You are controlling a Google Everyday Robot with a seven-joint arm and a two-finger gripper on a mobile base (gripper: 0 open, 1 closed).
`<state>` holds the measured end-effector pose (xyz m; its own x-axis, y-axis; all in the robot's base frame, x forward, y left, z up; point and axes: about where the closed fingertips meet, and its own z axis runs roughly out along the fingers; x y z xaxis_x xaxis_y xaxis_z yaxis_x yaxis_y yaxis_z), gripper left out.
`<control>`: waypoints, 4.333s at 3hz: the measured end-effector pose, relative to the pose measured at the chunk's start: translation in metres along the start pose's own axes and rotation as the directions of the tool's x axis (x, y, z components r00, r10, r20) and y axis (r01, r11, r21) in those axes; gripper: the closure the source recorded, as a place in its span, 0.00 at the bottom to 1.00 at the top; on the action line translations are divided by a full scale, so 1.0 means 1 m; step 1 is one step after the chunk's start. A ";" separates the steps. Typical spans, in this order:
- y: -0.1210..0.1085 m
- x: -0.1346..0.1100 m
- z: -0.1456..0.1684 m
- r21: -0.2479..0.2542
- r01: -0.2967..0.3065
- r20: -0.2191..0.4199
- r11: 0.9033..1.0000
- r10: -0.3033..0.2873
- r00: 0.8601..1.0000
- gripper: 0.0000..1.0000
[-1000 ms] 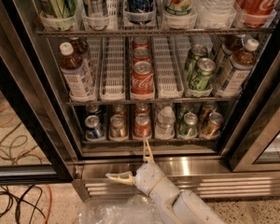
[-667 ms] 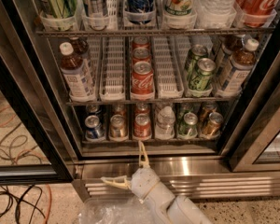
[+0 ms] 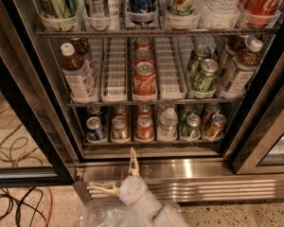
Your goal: Pick pepsi can from bottom shelf of fridge
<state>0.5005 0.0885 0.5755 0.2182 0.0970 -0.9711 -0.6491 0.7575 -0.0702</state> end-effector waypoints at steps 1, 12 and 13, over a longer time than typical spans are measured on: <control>0.001 0.000 0.000 0.003 -0.007 0.005 1.000 0.007 1.000 0.00; 0.008 0.000 0.053 0.132 0.159 -0.051 0.978 -0.154 0.987 0.00; 0.009 0.000 0.053 0.131 0.160 -0.051 0.978 -0.154 0.987 0.00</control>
Offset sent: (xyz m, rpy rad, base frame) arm 0.0139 0.0459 0.0147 0.2733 -0.0232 -0.1018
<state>0.5337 0.1294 0.5872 0.2786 -0.0538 -0.9589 -0.5048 0.8412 -0.1939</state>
